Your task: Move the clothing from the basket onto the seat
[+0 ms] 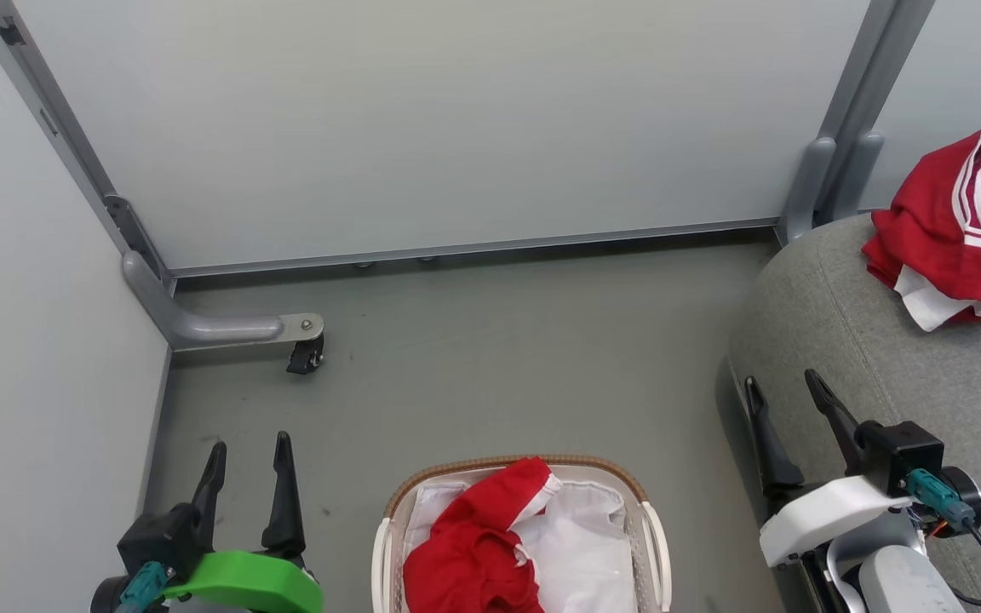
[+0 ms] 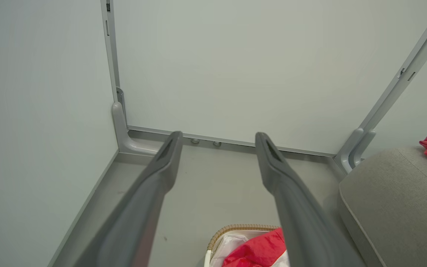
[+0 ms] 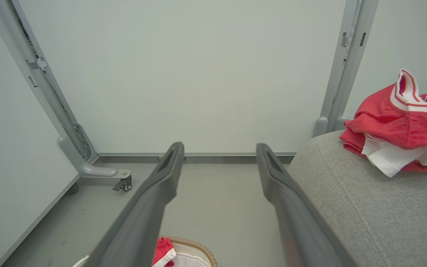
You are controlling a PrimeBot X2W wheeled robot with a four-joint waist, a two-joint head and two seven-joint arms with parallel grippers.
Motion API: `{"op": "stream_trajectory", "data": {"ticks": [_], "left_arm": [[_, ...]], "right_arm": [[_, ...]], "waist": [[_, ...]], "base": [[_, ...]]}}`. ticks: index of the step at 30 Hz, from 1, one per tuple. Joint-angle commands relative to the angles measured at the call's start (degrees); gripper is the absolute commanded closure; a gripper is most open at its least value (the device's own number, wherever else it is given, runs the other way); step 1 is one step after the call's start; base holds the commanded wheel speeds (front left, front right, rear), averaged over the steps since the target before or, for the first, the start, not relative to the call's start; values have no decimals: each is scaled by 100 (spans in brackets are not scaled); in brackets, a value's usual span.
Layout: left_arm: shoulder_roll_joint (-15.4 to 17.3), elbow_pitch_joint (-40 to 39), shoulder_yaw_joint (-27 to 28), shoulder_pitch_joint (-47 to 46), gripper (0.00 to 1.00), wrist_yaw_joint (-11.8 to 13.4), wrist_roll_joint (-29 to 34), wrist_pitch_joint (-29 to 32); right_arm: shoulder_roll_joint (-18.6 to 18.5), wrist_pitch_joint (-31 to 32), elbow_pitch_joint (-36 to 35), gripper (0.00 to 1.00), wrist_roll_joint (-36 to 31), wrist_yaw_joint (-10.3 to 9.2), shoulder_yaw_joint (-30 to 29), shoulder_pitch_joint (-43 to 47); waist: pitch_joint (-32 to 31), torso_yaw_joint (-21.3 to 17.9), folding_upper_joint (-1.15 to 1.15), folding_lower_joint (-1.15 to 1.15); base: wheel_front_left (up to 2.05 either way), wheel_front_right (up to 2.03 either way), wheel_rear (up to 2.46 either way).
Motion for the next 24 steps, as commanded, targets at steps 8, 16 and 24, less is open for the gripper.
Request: {"op": "stream_trajectory", "data": {"ticks": [8, 16, 24], "left_arm": [[14, 1, -15, -77, 0, -21, 39, 3], [14, 25, -85, -153, 0, -58, 102, 3], [24, 216, -468, -765, 0, -192, 616, 4]], "right_arm": [[-24, -3, -8, 0, 29, -8, -5, -59], [-24, -3, -41, 0, 22, -8, -20, -68], [-26, -2, -237, 0, -120, -8, -158, -294]], "waist": [[7, -19, 0, 0], [63, -33, 0, 0], [472, -140, 0, 0]], "base": [[0, 0, 0], [0, 0, 0], [0, 0, 0]]}}
